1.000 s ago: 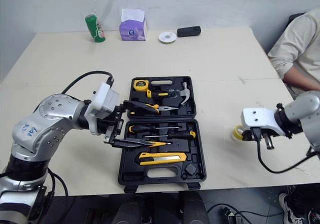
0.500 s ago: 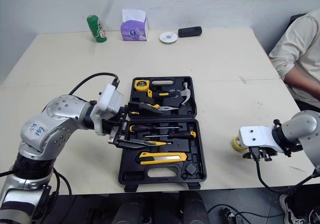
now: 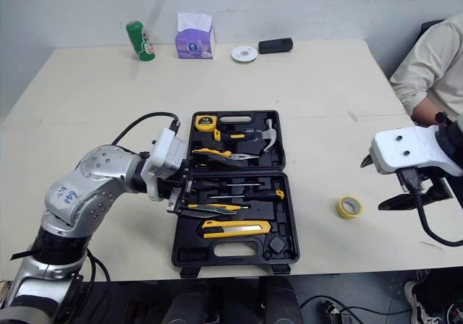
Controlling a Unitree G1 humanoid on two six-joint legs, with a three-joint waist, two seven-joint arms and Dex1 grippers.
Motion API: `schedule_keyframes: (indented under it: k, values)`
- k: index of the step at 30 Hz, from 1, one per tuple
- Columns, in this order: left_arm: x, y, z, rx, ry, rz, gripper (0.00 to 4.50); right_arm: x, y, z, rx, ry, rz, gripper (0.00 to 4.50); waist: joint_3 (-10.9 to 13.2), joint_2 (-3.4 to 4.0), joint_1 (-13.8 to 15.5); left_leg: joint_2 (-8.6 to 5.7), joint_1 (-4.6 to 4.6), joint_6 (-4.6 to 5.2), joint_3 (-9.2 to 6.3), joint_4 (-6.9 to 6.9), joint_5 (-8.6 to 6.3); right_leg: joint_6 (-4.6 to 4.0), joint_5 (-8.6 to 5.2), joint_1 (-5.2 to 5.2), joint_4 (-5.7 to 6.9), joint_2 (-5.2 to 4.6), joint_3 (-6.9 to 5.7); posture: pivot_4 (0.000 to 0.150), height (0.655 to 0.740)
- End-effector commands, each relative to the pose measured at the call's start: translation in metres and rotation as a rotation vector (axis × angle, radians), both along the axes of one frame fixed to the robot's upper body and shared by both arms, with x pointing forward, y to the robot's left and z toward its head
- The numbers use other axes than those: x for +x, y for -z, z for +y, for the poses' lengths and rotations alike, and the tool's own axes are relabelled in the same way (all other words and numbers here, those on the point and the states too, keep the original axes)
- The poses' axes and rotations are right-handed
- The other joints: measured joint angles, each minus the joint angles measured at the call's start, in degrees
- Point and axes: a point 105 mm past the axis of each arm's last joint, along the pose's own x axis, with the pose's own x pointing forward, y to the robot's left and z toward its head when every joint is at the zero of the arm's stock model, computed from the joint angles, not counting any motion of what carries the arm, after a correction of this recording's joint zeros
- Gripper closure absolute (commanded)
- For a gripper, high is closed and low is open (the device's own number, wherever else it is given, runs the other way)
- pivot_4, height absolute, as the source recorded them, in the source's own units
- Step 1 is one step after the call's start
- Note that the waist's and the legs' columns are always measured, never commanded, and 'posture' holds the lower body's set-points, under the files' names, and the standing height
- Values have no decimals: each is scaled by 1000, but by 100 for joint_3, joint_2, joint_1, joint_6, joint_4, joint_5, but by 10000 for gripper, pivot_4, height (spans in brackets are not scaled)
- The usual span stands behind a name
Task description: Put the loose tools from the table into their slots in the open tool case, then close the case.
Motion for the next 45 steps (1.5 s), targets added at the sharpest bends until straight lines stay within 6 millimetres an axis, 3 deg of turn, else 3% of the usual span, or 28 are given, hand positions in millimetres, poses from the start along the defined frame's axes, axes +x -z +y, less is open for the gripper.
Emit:
schedule_keyframes:
  k: [1,16,26,45]
  values:
    - [-8,-7,-1,-11,22,-52,0,-8,6,-4,-23,-12,84,327,0,0,0,0,-1,0,0,0,0,0,0,0,0,0,0,1500,7316]
    - [-3,-13,-3,-32,19,-66,0,0,55,-9,-35,15,209,327,0,0,0,1,-1,0,3,7,0,1,1,-1,7,0,0,1500,7316]
    - [-5,-14,-4,-21,32,-61,0,2,77,-8,-28,35,252,327,0,1,5,1,-6,0,2,15,0,1,1,-4,15,1,-1,1500,7316]
    - [-3,-16,-2,-7,37,-65,0,13,97,-14,-49,59,231,327,0,0,6,1,-9,3,2,27,-1,1,1,-3,20,2,-3,1500,7316]
